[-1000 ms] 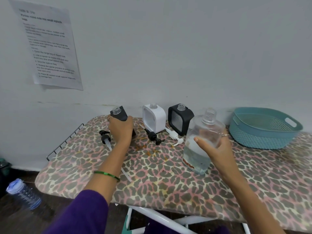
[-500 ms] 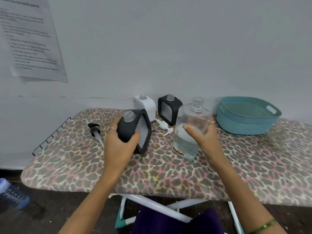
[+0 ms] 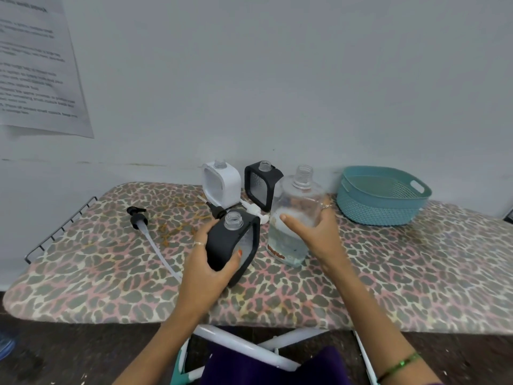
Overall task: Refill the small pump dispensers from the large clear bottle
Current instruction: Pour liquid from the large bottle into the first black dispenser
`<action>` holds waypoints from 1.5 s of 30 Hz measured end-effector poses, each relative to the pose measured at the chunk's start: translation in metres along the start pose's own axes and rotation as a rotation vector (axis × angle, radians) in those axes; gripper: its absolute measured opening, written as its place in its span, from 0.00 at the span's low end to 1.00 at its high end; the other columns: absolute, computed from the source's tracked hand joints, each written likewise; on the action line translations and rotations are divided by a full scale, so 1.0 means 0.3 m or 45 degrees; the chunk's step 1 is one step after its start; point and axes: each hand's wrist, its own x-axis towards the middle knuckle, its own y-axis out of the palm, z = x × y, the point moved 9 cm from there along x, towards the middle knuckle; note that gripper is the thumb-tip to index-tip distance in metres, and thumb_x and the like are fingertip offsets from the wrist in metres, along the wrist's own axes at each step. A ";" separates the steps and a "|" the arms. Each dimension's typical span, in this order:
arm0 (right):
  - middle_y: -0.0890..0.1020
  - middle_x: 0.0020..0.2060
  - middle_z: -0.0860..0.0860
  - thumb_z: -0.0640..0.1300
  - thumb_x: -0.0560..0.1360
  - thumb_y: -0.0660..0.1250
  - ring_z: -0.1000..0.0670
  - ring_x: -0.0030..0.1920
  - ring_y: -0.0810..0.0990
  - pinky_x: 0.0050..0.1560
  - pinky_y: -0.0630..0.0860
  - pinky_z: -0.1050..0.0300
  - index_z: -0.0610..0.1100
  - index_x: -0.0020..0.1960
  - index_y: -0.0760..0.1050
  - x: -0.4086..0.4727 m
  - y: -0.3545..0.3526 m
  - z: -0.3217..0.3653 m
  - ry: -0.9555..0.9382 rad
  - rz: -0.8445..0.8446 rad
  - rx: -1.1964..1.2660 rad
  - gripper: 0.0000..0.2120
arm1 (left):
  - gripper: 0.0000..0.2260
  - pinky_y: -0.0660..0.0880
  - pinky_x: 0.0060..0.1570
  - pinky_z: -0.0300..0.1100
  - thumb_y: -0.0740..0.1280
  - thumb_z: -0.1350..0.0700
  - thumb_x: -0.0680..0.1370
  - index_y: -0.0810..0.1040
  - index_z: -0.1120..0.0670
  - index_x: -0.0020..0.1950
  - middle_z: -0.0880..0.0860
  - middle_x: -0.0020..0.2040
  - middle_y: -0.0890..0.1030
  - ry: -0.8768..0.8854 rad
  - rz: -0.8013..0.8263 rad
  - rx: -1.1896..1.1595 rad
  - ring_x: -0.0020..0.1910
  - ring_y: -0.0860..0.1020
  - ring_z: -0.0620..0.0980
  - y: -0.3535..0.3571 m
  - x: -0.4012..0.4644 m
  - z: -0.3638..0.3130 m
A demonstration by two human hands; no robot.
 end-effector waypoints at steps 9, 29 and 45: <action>0.79 0.59 0.55 0.45 0.66 0.80 0.56 0.60 0.78 0.63 0.75 0.52 0.51 0.66 0.70 -0.011 0.011 0.062 -0.147 -0.046 -0.097 0.32 | 0.28 0.73 0.55 0.29 0.73 0.59 0.73 0.65 0.49 0.70 0.33 0.54 0.77 0.010 -0.070 -0.001 0.56 0.76 0.34 0.007 -0.015 0.036; 0.80 0.56 0.40 0.45 0.66 0.79 0.39 0.50 0.80 0.42 0.73 0.53 0.39 0.69 0.70 -0.014 0.103 0.171 -0.681 0.174 -1.083 0.35 | 0.26 0.74 0.51 0.29 0.73 0.59 0.73 0.67 0.54 0.68 0.39 0.55 0.76 0.118 -0.106 0.020 0.54 0.77 0.34 -0.003 -0.026 0.044; 0.81 0.54 0.40 0.46 0.62 0.82 0.39 0.49 0.80 0.44 0.79 0.48 0.37 0.64 0.72 -0.024 0.122 0.253 -1.021 0.086 -1.404 0.35 | 0.24 0.62 0.26 0.28 0.73 0.55 0.73 0.70 0.59 0.65 0.44 0.28 0.64 0.108 -0.156 0.182 0.25 0.64 0.44 -0.007 -0.011 0.047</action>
